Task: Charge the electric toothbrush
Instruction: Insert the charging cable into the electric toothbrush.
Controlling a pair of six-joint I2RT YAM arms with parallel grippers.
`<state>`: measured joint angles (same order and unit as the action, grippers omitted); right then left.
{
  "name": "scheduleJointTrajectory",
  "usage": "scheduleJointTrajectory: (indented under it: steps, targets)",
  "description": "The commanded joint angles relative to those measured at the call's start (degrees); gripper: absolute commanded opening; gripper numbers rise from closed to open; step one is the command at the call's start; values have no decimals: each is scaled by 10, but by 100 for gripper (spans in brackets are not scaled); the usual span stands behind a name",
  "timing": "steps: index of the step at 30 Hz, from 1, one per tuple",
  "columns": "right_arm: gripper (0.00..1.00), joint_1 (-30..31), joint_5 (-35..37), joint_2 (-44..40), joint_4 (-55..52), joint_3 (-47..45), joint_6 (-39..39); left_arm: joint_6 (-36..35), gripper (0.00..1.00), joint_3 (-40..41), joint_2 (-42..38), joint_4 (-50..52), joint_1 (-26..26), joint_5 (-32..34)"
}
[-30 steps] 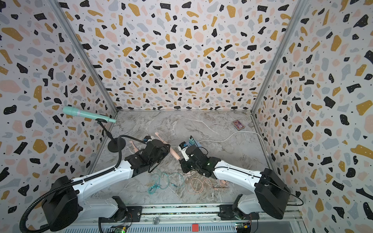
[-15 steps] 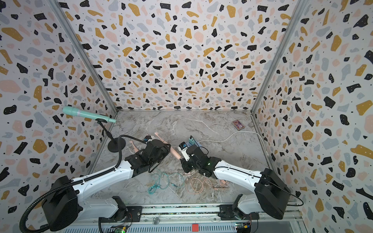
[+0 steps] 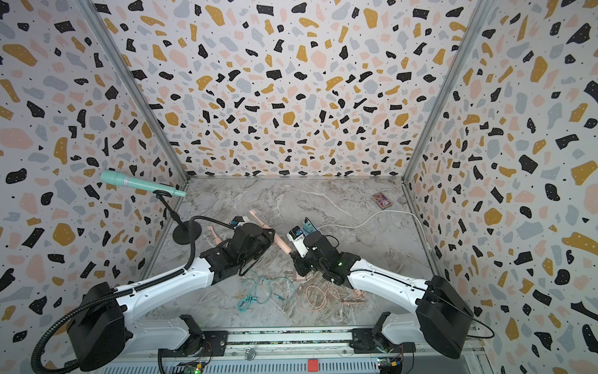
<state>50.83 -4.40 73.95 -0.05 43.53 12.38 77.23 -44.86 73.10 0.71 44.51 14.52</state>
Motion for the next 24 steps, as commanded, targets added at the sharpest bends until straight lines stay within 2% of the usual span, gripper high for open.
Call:
scheduleJointTrajectory:
  steps: [1,12,24]
  targets:
    - [0,-6,10,-9,80,47,-10,-19,0,3,14,29,25,-78]
    - [0,-7,31,-11,144,4,23,14,0,27,1,-2,26,-99]
    - [0,-6,7,-9,183,5,-10,22,0,30,13,-22,32,-122]
